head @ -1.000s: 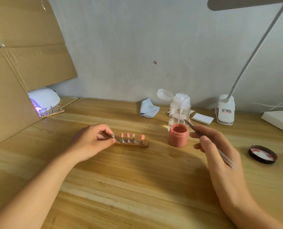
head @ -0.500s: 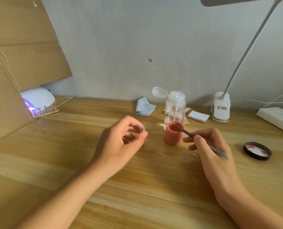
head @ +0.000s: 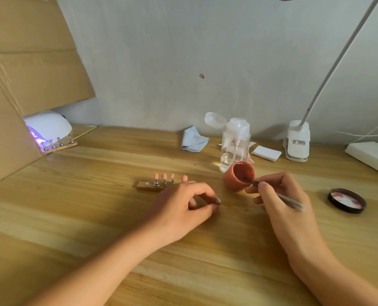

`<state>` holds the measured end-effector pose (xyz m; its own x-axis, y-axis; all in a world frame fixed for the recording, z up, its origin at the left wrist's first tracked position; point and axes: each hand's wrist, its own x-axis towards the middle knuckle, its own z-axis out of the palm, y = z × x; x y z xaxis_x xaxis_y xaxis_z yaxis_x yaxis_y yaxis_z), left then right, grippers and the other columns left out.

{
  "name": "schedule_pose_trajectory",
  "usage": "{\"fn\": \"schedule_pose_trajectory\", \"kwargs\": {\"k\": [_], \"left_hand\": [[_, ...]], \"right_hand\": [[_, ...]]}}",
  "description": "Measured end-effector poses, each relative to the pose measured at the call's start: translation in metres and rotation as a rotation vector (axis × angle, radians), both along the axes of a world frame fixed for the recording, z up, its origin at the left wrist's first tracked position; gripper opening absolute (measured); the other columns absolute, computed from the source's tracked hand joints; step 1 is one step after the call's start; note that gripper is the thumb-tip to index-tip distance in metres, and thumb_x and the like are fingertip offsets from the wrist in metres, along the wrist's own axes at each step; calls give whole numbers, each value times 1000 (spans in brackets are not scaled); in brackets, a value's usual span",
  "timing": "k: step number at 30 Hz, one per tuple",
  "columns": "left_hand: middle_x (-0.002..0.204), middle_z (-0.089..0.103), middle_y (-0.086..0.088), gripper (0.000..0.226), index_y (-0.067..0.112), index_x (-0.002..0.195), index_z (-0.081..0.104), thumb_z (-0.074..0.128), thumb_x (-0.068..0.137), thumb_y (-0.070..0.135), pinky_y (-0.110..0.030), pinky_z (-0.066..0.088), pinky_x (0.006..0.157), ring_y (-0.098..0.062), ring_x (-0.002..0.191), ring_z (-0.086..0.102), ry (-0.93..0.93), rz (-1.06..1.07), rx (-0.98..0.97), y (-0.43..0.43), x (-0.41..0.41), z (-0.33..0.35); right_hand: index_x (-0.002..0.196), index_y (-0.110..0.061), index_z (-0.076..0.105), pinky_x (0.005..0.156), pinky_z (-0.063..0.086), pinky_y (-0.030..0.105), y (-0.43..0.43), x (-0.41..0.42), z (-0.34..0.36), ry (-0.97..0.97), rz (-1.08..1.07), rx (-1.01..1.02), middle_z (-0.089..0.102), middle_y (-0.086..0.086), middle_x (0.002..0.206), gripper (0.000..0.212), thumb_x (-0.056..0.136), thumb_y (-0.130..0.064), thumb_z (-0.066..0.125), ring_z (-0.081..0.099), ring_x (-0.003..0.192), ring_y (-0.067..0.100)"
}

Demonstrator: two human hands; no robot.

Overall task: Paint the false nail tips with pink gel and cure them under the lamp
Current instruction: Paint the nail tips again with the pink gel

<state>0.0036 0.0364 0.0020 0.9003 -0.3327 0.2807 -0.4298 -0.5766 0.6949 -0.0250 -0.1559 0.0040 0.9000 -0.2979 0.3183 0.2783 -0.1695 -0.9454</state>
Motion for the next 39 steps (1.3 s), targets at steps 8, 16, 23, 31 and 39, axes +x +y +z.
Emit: {"fn": "schedule_pose_trajectory", "kwargs": {"k": [8, 16, 23, 31, 39], "left_hand": [[83, 63, 18, 14, 43, 86, 70, 72, 88, 30, 2, 20, 97, -1, 49, 47, -28, -30, 2, 1, 3, 0], [66, 58, 38, 24, 41, 84, 70, 71, 88, 17, 2, 30, 82, 4, 46, 48, -37, -13, 33, 0, 5, 0], [57, 52, 43, 18, 38, 82, 68, 74, 87, 21, 6, 24, 89, 4, 43, 47, -73, 10, 46, -3, 1, 2], [46, 52, 25, 15, 40, 81, 67, 73, 87, 28, -30, 39, 87, -1, 41, 45, -34, 16, 29, -3, 3, -1], [41, 47, 16, 17, 43, 78, 65, 73, 86, 31, -18, 35, 90, -3, 39, 42, -3, 28, 6, -1, 7, -6]], "right_hand": [[85, -18, 64, 74, 47, 29, 1, -2, 3, -14, -6, -9, 74, -5, 81, 17, 93, -6, 55, 63, 71, 1], [103, -23, 66, 76, 48, 19, 5, -9, 7, -19, 85, 66, 77, -6, 89, 24, 92, -24, 45, 71, 90, 7], [87, -8, 64, 64, 49, 17, 7, -20, 14, -71, 241, 79, 71, 8, 71, 6, 86, -13, 64, 63, 66, 8], [76, -4, 55, 56, 47, 17, 7, -16, 10, 79, 262, 82, 67, 10, 61, 12, 77, -15, 61, 58, 56, 11], [75, -1, 55, 55, 45, 17, 8, -15, 9, 81, 236, 28, 69, 10, 63, 9, 80, -7, 61, 59, 56, 8]]}}
